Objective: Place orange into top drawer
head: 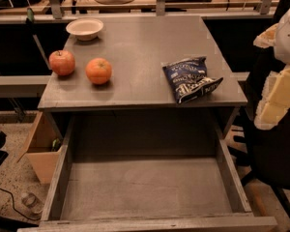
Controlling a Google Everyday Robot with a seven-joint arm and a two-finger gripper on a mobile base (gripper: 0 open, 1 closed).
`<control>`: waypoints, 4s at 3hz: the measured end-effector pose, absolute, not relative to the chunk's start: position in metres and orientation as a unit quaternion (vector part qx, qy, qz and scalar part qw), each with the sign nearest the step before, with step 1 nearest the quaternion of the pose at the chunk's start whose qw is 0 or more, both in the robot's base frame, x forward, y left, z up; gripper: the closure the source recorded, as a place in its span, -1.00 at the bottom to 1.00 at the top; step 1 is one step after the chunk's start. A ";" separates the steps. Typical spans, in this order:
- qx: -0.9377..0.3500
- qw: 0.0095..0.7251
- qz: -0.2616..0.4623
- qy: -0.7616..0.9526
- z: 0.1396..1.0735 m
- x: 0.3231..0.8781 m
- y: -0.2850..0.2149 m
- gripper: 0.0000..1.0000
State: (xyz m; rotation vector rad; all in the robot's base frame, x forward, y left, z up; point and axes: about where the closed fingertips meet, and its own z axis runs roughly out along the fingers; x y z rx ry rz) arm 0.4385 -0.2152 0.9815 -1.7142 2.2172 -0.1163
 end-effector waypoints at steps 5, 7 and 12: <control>-0.507 0.497 0.151 0.688 0.972 0.570 -0.182 -1.00; -0.493 0.529 0.199 0.661 0.989 0.572 -0.153 -1.00; -0.502 0.528 0.249 0.639 0.956 0.674 0.016 -1.00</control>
Offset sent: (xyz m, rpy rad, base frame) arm 0.0414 0.0016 0.0013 0.2154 -0.0762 -0.0217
